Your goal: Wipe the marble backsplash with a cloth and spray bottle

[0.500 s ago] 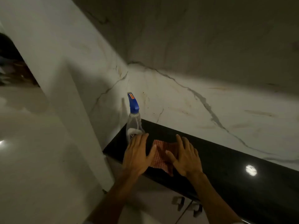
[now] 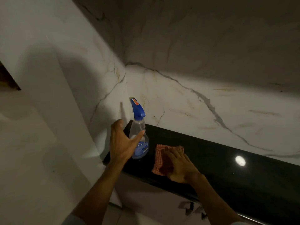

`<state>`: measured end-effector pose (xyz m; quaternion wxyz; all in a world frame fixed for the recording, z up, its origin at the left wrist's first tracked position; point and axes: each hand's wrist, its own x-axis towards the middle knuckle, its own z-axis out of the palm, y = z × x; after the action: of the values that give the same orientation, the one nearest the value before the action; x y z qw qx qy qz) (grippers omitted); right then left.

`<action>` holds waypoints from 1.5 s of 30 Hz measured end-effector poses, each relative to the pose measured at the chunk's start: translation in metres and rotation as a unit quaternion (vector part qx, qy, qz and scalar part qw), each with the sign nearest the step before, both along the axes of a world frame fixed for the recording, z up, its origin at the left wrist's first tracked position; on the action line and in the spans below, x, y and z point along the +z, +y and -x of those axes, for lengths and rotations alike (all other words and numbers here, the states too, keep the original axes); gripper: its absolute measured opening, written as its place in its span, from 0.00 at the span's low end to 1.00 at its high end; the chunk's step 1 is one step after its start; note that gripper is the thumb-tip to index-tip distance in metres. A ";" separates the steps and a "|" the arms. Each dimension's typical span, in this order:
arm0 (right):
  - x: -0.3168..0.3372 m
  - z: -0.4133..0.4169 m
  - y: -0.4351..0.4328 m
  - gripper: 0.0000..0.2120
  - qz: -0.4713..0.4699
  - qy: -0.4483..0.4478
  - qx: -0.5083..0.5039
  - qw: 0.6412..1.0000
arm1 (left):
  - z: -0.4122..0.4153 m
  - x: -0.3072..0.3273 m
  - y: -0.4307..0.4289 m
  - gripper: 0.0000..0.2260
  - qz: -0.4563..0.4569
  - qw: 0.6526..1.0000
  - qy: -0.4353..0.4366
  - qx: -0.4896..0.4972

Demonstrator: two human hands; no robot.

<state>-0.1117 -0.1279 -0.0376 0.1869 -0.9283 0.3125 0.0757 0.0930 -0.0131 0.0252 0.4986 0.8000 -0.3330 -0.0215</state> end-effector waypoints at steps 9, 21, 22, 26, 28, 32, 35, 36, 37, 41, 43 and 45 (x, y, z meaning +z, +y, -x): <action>-0.008 -0.014 0.007 0.53 0.035 0.084 0.001 0.996 | -0.021 0.012 -0.028 0.43 -0.009 0.982 0.099 -0.159; -0.015 -0.017 0.016 0.30 0.096 0.091 -0.046 0.990 | -0.005 0.018 -0.048 0.37 0.118 0.973 0.167 -0.107; -0.016 -0.018 0.016 0.30 0.099 0.094 -0.044 0.990 | -0.002 0.017 -0.048 0.36 0.122 0.975 0.160 -0.098; -0.014 -0.019 0.012 0.24 0.093 0.041 -0.078 0.992 | 0.008 0.018 -0.050 0.30 0.107 0.986 0.116 -0.055; -0.009 -0.018 0.008 0.18 0.063 -0.035 -0.122 0.990 | 0.008 0.021 -0.052 0.28 0.111 0.987 0.112 -0.035; 0.006 -0.020 0.001 0.04 -0.025 -0.198 -0.233 0.952 | 0.008 0.039 -0.052 0.21 0.142 0.981 0.131 -0.024; 0.018 -0.027 -0.003 0.06 -0.156 -0.331 -0.324 0.873 | 0.008 0.053 -0.038 0.11 0.157 0.978 0.135 -0.035; 0.023 -0.032 -0.004 0.07 -0.193 -0.358 -0.345 0.846 | 0.008 0.057 -0.029 0.10 0.158 0.978 0.130 -0.035; 0.029 -0.036 -0.005 0.09 -0.227 -0.380 -0.360 0.821 | 0.008 0.061 -0.020 0.09 0.155 0.980 0.121 -0.032; 0.061 -0.059 0.006 0.09 -0.399 -0.462 -0.353 0.709 | 0.005 0.071 0.015 0.11 0.117 0.988 0.098 0.008; 0.079 -0.073 0.013 0.07 -0.451 -0.476 -0.331 0.679 | 0.001 0.072 0.028 0.13 0.084 0.991 0.098 0.026; 0.093 -0.091 0.021 0.06 -0.475 -0.478 -0.310 0.671 | -0.005 0.074 0.042 0.12 0.067 0.992 0.096 0.055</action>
<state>-0.0211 -0.1074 0.0554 0.7390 -0.4734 0.3719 -0.3023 0.0977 0.0287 0.0989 0.5814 0.7760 -0.2398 -0.0481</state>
